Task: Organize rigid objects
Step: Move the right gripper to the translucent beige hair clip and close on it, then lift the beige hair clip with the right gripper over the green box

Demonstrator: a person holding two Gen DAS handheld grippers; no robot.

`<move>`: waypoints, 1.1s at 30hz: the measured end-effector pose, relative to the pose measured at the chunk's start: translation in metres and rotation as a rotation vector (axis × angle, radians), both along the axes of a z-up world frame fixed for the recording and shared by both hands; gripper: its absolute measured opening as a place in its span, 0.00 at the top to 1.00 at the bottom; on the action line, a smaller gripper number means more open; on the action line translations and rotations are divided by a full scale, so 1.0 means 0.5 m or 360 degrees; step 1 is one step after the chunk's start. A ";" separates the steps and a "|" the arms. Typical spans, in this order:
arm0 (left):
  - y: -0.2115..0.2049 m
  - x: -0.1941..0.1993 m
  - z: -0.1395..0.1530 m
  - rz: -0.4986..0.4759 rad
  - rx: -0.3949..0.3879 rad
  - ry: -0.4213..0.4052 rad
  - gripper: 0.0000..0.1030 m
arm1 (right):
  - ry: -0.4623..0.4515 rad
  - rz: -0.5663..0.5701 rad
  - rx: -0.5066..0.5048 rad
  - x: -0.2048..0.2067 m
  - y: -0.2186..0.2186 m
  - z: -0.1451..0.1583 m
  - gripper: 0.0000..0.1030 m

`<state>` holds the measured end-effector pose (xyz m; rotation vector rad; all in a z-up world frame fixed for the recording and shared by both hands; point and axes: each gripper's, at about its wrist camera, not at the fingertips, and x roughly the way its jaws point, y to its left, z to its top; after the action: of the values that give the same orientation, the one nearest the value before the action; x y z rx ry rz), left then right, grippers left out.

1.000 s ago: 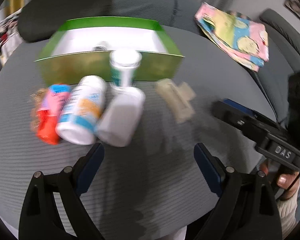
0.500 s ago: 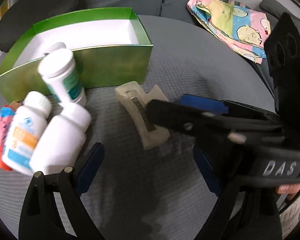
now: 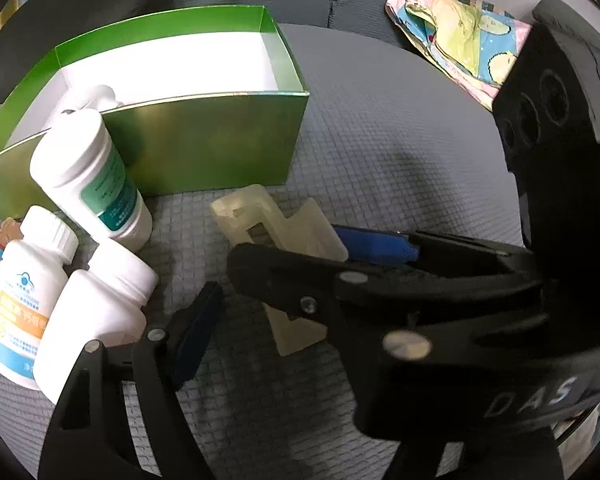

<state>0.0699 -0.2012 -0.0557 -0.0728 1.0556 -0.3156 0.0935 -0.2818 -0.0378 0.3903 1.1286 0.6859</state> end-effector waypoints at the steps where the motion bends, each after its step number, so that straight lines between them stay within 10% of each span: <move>1: -0.001 0.000 -0.001 -0.0009 0.0010 -0.0005 0.30 | 0.0008 0.0012 0.0026 0.001 0.001 0.001 0.35; 12: -0.024 0.014 -0.015 -0.0032 0.0112 -0.0060 0.35 | 0.0026 0.0042 -0.0010 0.010 0.010 -0.014 0.64; 33: -0.019 -0.001 0.005 0.0018 0.0233 -0.0167 0.37 | -0.0165 0.0100 -0.0096 -0.037 0.032 0.027 0.66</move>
<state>0.0693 -0.2105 -0.0534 0.0686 0.9709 -0.2286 0.0750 -0.2659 -0.0245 0.2661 1.0637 0.7177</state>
